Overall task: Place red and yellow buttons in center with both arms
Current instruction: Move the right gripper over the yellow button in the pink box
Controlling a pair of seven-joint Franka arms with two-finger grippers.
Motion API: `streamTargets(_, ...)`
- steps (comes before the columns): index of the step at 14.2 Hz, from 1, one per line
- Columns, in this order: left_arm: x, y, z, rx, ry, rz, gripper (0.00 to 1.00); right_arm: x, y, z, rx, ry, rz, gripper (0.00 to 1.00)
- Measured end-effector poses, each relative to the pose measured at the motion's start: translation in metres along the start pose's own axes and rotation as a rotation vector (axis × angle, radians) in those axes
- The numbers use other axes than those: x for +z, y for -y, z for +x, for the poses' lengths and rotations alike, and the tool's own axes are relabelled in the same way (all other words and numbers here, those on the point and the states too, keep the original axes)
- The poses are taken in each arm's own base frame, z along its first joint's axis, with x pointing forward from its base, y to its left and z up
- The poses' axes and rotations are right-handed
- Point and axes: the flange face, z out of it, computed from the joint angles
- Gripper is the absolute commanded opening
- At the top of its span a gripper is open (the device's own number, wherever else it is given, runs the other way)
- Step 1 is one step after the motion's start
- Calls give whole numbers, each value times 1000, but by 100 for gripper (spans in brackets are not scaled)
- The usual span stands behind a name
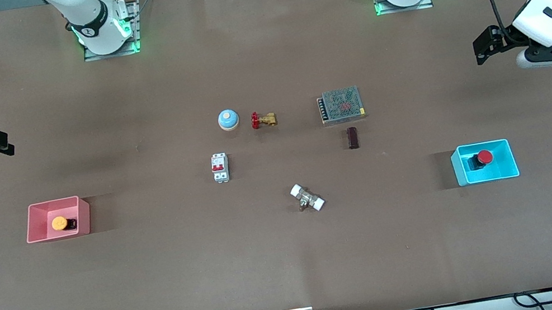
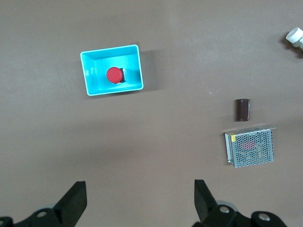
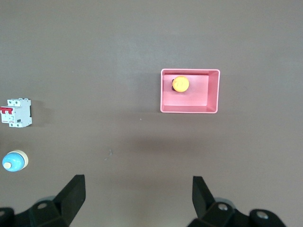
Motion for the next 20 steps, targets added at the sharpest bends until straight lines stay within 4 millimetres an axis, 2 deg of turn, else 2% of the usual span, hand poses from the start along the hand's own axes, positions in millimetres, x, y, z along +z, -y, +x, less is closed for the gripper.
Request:
streamTargets(6, 4, -2, -7, 5, 64, -1, 100, 1, 0, 0, 1, 1, 0, 100)
streamTargets(10, -1, -21, -8, 39, 71, 3, 100, 10, 0, 1, 2, 20, 1, 100)
streamTargets(12, -3, -24, -8, 45, 70, 3, 100, 33, -4, 7, 8, 55, 2, 100)
streamTargets(18, -5, -23, -8, 43, 64, 3, 100, 132, -32, 52, 38, 79, -32, 100)
streamTargets(20, -4, -23, -7, 43, 66, 3, 100, 155, -36, 61, 39, 74, -39, 100)
